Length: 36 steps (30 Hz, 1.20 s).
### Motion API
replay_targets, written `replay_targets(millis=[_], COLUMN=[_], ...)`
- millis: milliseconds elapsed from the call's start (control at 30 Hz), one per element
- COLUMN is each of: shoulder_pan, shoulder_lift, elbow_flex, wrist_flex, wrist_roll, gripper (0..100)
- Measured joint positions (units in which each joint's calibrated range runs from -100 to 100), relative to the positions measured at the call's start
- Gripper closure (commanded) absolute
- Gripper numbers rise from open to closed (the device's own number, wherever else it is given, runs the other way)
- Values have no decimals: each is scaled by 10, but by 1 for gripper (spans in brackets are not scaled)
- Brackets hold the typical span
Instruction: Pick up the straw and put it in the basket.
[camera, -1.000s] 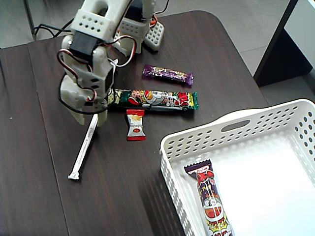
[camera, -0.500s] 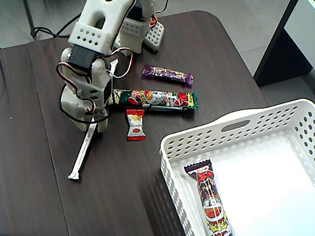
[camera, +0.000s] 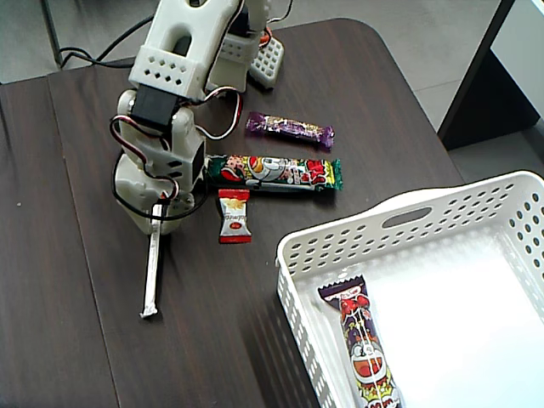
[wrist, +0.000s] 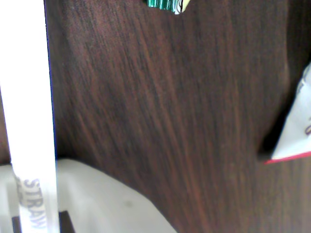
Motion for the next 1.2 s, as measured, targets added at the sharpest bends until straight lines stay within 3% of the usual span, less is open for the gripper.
replay_targets(millis=[433,767,1200], shoulder_pan=[-24,-94,-205], shoulder_lift=[-138,-226,-356], elbow_flex=[5,5,5], wrist_flex=[91,94,103], wrist_roll=[0,-5,-200], gripper=[99,99,99])
